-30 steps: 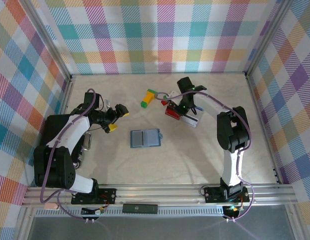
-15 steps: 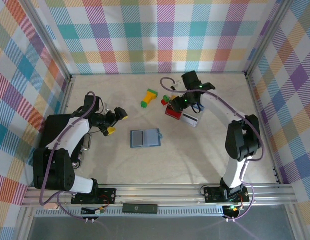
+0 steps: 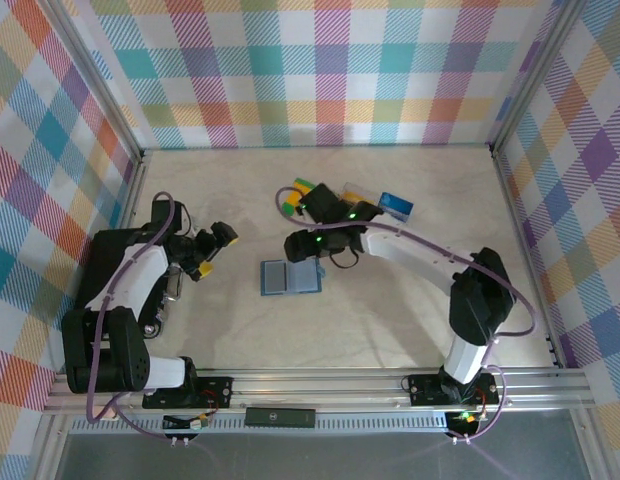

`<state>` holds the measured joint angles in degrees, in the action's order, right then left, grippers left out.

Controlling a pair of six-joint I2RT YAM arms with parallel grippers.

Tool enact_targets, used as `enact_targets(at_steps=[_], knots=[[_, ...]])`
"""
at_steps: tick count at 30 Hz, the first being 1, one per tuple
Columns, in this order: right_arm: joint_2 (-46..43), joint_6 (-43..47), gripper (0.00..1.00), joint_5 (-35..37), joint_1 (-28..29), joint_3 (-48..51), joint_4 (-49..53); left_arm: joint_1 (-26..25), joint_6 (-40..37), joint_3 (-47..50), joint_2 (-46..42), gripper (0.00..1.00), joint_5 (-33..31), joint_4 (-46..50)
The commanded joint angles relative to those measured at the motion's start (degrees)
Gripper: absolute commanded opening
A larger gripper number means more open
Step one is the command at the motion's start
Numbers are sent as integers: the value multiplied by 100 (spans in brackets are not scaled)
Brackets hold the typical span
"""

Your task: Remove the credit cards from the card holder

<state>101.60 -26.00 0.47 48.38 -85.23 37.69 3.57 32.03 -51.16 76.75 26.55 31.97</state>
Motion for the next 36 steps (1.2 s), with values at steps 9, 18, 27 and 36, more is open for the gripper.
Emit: enact_targets(at_steps=[9,18,27,36], knots=[[1627,-1322,73,787,757,-1276,750,258,-183,344,-509,100,-116,-46],[2623,-1331,72,868,848,-2085,1352,258,-288,352,-464,100,-119,-20],[3029,-1310,71,871,842,-2214,1526,257,-305,346,-337,100,11,-52],[3104,-1460,68,1037,841,-1678,1550,253,-241,387,-213,100,131,-85]])
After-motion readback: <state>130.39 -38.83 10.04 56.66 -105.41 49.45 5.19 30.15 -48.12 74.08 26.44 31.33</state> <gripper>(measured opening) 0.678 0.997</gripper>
